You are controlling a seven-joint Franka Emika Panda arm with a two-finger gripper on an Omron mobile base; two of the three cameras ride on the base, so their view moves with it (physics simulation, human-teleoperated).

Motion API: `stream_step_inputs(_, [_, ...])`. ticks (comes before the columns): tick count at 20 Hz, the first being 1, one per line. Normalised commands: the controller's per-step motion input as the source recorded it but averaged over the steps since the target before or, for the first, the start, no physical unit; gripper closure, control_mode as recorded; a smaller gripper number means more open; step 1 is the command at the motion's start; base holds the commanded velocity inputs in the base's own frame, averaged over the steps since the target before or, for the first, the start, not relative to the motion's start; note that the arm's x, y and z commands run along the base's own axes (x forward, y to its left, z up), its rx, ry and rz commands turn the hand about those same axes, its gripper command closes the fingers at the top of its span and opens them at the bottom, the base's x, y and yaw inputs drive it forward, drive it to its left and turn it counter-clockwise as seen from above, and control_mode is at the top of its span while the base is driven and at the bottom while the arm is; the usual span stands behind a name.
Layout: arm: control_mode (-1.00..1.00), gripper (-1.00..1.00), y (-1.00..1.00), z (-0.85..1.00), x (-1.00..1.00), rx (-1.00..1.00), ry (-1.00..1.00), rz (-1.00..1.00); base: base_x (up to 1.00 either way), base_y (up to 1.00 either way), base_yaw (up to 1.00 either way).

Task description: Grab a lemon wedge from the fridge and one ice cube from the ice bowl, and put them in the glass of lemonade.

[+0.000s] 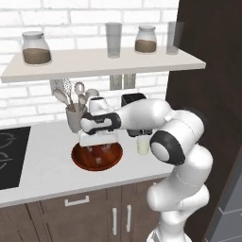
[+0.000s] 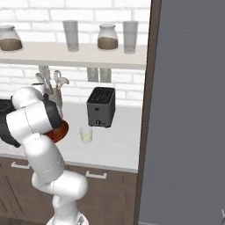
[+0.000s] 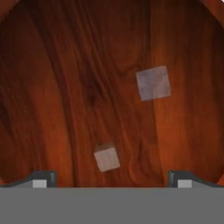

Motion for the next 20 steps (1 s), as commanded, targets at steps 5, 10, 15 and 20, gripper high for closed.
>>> stream_step_inputs(5, [-1.00, -1.00, 0.00, -0.55, 0.38, -0.01, 0.00, -0.01, 0.00, 0.00, 0.00])
stream_step_inputs(10, [-1.00, -1.00, 0.00, 0.00, 0.06, -0.07, 0.01, 0.00, 0.00, 0.00, 0.00])
stream_step_inputs(15, [-1.00, -1.00, 0.00, -0.04, 0.32, -0.03, 0.00, 0.01, 0.00, 0.00, 0.00])
stream_step_inputs(20, [-1.00, -1.00, -0.06, -0.07, 0.31, 0.00, 0.00, 0.03, 0.00, 0.00, 0.00])
